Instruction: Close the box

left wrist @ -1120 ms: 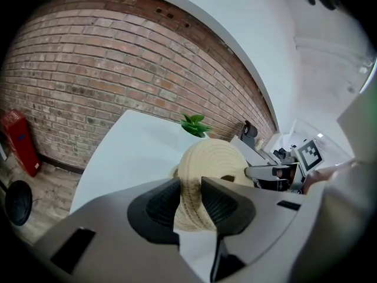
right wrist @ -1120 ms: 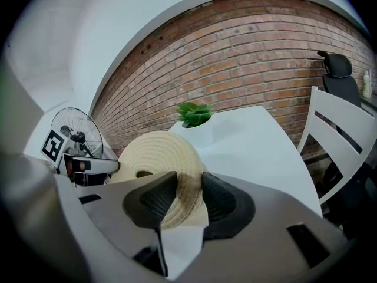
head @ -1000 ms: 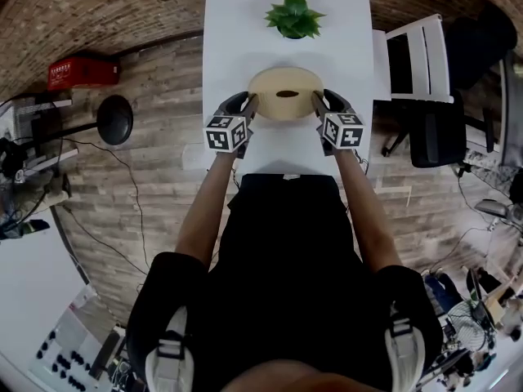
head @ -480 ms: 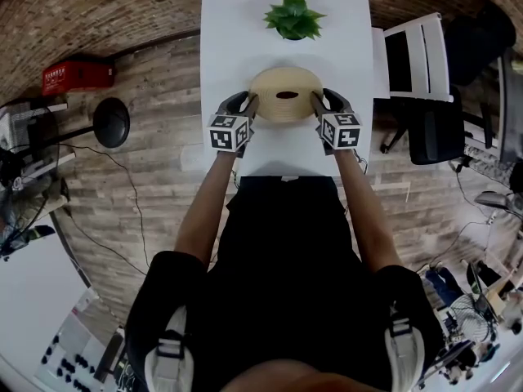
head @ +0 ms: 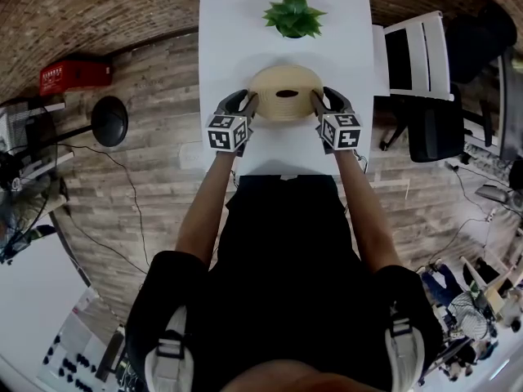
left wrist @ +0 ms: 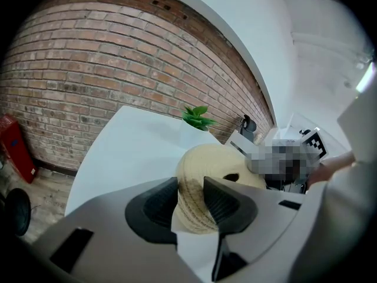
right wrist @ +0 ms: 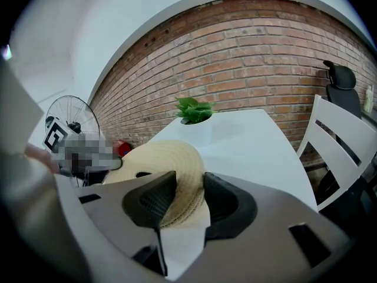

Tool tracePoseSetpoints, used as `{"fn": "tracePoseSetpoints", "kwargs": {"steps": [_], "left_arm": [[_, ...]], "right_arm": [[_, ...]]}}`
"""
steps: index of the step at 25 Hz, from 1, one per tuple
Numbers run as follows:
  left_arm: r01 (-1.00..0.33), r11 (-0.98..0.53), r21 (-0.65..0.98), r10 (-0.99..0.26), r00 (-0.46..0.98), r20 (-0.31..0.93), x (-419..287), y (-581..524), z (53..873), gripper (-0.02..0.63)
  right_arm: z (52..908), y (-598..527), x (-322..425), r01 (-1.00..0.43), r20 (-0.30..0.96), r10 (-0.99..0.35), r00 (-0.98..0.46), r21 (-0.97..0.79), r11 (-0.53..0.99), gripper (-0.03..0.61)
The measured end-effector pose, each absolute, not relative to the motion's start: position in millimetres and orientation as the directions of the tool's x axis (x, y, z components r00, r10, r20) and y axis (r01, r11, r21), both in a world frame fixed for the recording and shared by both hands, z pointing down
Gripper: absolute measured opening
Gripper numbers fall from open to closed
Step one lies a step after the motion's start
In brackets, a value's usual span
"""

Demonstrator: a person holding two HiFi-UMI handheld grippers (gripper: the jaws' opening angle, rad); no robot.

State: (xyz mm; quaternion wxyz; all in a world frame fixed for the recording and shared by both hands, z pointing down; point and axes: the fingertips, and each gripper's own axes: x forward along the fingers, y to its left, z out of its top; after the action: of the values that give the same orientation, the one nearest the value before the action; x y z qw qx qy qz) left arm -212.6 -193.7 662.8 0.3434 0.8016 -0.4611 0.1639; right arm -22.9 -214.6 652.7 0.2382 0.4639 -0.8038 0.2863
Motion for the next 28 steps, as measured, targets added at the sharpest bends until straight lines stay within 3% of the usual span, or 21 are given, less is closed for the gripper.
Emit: {"fn": "tracePoseSetpoints", "kwargs": {"steps": [17, 24, 28], "left_arm": [[-0.859, -0.341, 0.382, -0.639, 0.51, 0.575, -214, -193, 660, 0.155], [-0.85, -0.405, 0.336, -0.703, 0.524, 0.481, -207, -210, 622, 0.146], [-0.833, -0.472, 0.29, -0.699, 0.554, 0.453, -193, -225, 604, 0.128]], "right_arm": [[651, -215, -21, -0.874, 0.643, -0.605, -0.47, -0.243, 0.42, 0.147], [640, -219, -22, -0.863, 0.661, -0.597, -0.454, -0.159, 0.48, 0.137], [620, -230, -23, -0.867, 0.634, -0.653, -0.416, -0.058, 0.495, 0.097]]}}
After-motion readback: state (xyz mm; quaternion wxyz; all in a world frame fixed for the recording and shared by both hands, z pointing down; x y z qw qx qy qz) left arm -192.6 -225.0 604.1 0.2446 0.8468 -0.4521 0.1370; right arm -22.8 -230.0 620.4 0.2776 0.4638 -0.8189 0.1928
